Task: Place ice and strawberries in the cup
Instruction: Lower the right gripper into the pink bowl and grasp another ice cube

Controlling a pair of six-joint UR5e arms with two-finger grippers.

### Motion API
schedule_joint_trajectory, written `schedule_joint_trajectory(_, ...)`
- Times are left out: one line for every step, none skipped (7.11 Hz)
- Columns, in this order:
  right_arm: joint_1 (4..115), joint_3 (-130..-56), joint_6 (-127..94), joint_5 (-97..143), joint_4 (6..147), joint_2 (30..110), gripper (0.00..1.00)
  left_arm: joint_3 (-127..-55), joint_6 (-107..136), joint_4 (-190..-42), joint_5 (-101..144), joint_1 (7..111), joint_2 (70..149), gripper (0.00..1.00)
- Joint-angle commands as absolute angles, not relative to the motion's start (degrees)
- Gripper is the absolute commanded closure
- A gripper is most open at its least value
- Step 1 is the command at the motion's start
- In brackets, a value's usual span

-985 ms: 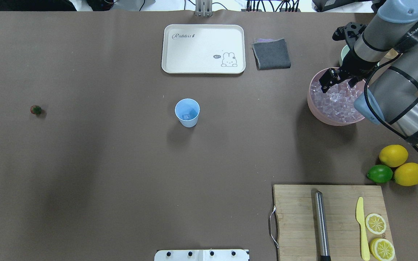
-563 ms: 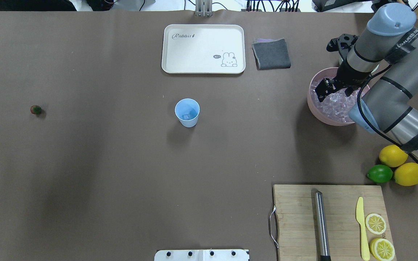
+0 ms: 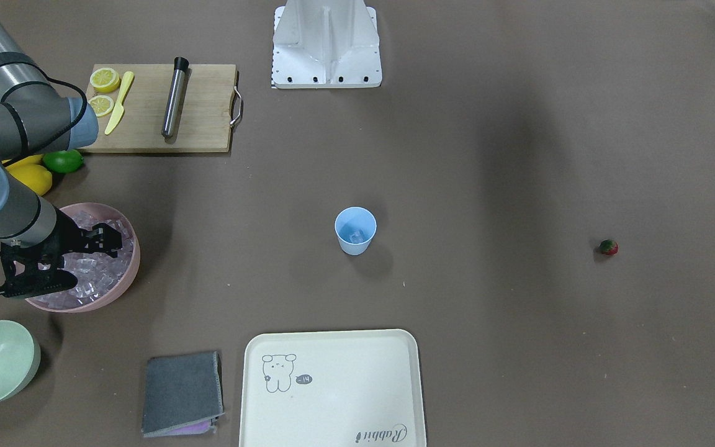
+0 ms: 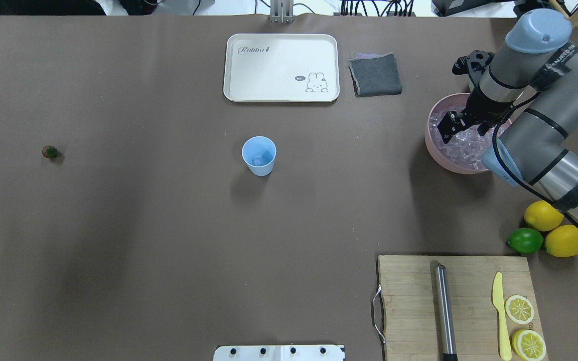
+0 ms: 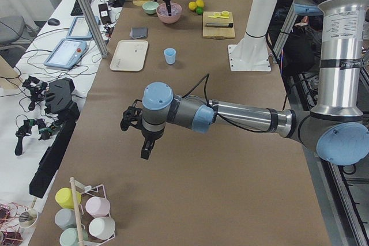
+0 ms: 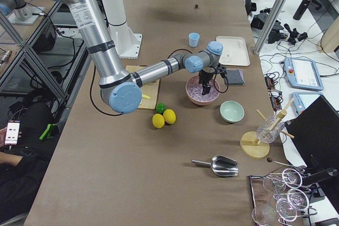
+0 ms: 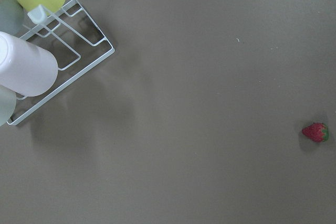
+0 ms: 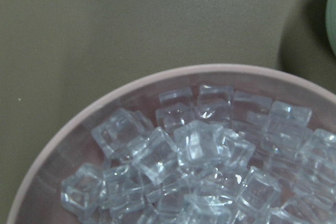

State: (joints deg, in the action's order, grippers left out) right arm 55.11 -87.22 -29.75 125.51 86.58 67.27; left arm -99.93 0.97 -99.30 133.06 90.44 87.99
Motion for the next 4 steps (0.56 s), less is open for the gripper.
schedule_joint_trajectory(55.0, -86.8, -29.6, 125.5, 86.6, 67.2, 0.21, -100.0, 1.0, -99.2, 133.1, 90.4, 88.2, 0.02)
schedule_joint_trajectory(55.1, -86.6, -29.4, 125.5, 86.6, 67.2, 0.23, -100.2, 1.0, -99.2, 133.1, 90.4, 88.2, 0.02)
schedule_joint_trajectory(55.1, -86.6, -29.4, 125.5, 86.6, 67.1, 0.25, -100.2, 1.0, -99.2, 133.1, 90.4, 88.2, 0.02)
schedule_joint_trajectory(55.1, -86.6, -29.4, 125.5, 86.6, 67.1, 0.25, -100.2, 1.0, -99.2, 133.1, 90.4, 88.2, 0.02)
